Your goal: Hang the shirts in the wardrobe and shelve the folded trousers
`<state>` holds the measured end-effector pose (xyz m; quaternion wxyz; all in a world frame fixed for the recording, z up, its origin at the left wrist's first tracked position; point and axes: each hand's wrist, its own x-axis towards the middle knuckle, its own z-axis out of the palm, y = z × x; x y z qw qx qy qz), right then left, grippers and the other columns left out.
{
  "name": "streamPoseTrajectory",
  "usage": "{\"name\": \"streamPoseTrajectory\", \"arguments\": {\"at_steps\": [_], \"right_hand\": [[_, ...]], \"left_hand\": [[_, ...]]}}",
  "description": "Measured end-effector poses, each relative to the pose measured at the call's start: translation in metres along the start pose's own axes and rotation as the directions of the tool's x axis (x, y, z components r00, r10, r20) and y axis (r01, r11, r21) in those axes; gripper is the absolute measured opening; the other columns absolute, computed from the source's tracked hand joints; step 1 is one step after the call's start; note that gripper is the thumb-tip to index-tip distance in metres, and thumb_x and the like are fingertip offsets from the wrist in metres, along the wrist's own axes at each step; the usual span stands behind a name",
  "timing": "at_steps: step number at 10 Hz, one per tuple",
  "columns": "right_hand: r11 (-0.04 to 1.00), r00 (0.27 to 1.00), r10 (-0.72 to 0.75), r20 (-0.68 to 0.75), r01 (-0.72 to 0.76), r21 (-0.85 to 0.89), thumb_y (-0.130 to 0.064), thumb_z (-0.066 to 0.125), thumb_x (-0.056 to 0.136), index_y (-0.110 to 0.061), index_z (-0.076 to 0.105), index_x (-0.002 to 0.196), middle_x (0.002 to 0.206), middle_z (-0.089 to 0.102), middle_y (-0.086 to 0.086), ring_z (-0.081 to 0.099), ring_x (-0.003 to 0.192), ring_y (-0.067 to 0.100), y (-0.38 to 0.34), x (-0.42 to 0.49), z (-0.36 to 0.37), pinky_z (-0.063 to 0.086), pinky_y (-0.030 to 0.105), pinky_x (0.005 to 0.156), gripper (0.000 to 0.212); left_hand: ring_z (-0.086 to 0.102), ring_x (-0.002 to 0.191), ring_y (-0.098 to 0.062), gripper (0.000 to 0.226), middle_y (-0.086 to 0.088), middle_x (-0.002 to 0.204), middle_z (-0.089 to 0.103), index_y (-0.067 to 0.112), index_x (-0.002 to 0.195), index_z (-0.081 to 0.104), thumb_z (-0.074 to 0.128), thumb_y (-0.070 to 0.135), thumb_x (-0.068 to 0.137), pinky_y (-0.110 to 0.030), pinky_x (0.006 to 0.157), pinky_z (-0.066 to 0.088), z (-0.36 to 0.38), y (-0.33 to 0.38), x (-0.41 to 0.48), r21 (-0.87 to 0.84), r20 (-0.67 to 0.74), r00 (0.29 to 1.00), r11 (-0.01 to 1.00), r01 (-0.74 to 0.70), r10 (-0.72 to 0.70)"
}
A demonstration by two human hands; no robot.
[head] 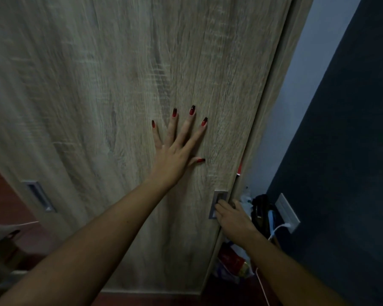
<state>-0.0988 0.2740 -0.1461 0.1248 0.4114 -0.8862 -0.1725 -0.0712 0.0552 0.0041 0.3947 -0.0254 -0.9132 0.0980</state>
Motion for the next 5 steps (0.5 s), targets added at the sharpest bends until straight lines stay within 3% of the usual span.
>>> {"name": "streamPoseTrajectory", "arguments": {"at_steps": [2,3,4,5], "right_hand": [[1.000,0.990,0.009,0.139,-0.012,0.018,-0.026,0.089,0.026,-0.016,0.067,0.054,0.059,0.060,-0.001,0.059,0.065,0.019,0.000,0.008,-0.013,0.028,0.039,0.074,0.037],[0.999,0.990,0.042,0.134,-0.041,-0.015,-0.033,0.090,0.038,-0.015,0.065,0.054,0.057,0.060,0.000,0.059,0.060,0.020,-0.007,0.009,-0.044,0.029,0.042,0.080,0.034],[0.985,0.987,0.130,0.099,-0.139,0.098,-0.043,0.065,0.081,-0.008,0.069,0.091,0.091,0.068,0.009,0.062,0.088,0.025,-0.006,0.018,-0.081,0.031,0.041,0.094,0.037],[0.910,0.954,0.272,0.124,-0.297,0.290,-0.044,0.029,0.098,-0.004,0.056,0.118,0.120,0.058,0.017,0.057,0.105,0.030,-0.007,0.028,-0.149,0.042,0.036,0.091,0.053]], "left_hand": [[-0.010,0.145,-0.036,0.089,-0.008,0.160,-0.001,0.027,0.152,0.005,0.048,0.065,0.083,-0.071,0.109,0.003,-0.008,0.002,-0.002,0.019,0.053,0.999,1.000,-0.014,0.013],[-0.005,0.147,-0.031,0.082,-0.004,0.161,0.001,0.024,0.152,0.005,0.040,0.063,0.088,-0.069,0.109,0.009,-0.024,-0.007,-0.008,0.021,0.094,0.995,0.999,-0.043,0.040],[-0.003,0.148,-0.027,0.076,-0.002,0.161,0.000,0.023,0.152,0.004,0.030,0.061,0.092,-0.068,0.109,0.011,-0.037,-0.023,-0.012,0.011,0.127,0.991,0.999,-0.048,0.046],[-0.008,0.148,-0.024,0.070,0.002,0.161,-0.008,0.023,0.151,-0.001,0.015,0.059,0.094,-0.066,0.112,0.005,-0.064,-0.053,-0.023,-0.057,0.210,0.978,0.998,0.030,-0.017]]}}
